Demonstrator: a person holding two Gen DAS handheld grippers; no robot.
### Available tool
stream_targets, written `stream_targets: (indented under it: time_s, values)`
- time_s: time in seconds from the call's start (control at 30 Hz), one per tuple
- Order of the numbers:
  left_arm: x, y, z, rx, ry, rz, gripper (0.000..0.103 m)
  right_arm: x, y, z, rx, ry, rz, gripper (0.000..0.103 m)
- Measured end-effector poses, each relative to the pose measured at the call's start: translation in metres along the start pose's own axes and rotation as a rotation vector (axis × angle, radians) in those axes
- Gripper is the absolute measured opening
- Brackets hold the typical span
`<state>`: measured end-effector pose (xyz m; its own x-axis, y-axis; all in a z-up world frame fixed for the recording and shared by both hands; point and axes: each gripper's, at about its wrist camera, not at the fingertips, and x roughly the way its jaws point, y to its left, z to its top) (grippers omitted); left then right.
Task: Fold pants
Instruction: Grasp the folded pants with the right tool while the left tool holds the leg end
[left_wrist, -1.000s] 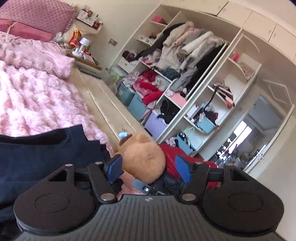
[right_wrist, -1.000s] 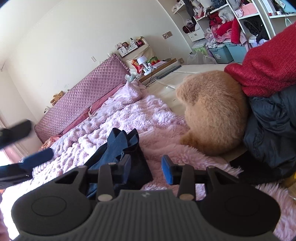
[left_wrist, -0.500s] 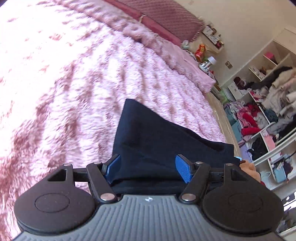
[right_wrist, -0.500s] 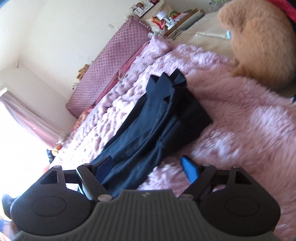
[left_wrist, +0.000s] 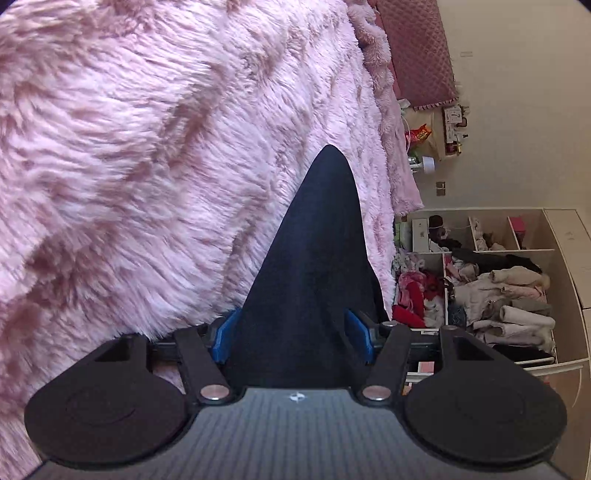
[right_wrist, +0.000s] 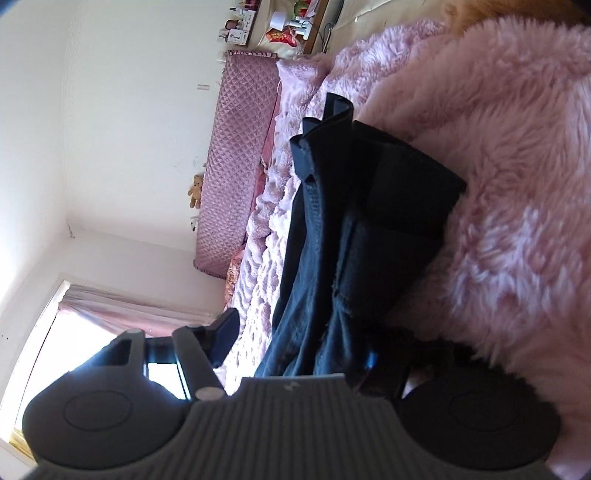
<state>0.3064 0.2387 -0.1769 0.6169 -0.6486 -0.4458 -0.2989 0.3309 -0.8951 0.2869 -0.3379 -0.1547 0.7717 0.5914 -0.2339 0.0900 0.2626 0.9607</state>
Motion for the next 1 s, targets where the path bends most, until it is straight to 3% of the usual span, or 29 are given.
stream_targets:
  time_s: [0.1, 0.13, 0.17, 0.23, 0.4, 0.63, 0.83, 0.93, 1.0]
  values:
    - [0.011, -0.013, 0.003, 0.077, 0.071, 0.094, 0.055, 0.014, 0.000, 0.001, 0.020, -0.014, -0.063, 0.026]
    - [0.011, -0.016, 0.004, 0.069, 0.078, 0.121, 0.044, 0.018, 0.001, 0.000, 0.002, -0.017, -0.088, 0.014]
    - [0.010, -0.017, 0.004, 0.047, 0.090, 0.136, 0.031, 0.021, 0.004, -0.002, -0.023, -0.024, -0.125, 0.011]
    - [0.006, -0.017, 0.004, 0.010, 0.115, 0.120, 0.018, 0.019, 0.009, -0.009, -0.046, -0.050, -0.152, 0.009]
    - [-0.021, -0.044, -0.005, 0.129, 0.163, 0.147, 0.016, 0.001, 0.024, -0.020, 0.010, -0.059, -0.094, 0.008]
    - [-0.076, -0.037, -0.037, 0.160, 0.229, 0.226, 0.016, -0.036, 0.058, -0.061, -0.039, 0.015, -0.087, 0.008]
    - [-0.111, 0.001, -0.063, 0.141, 0.234, 0.260, 0.017, -0.084, 0.054, -0.122, -0.028, 0.080, -0.150, 0.008]
    - [-0.112, 0.018, -0.073, 0.154, 0.184, 0.314, 0.023, -0.094, 0.050, -0.143, -0.104, 0.086, -0.239, 0.009]
    - [-0.111, 0.026, -0.080, 0.162, 0.138, 0.299, 0.024, -0.091, 0.049, -0.149, -0.188, 0.074, -0.296, 0.009]
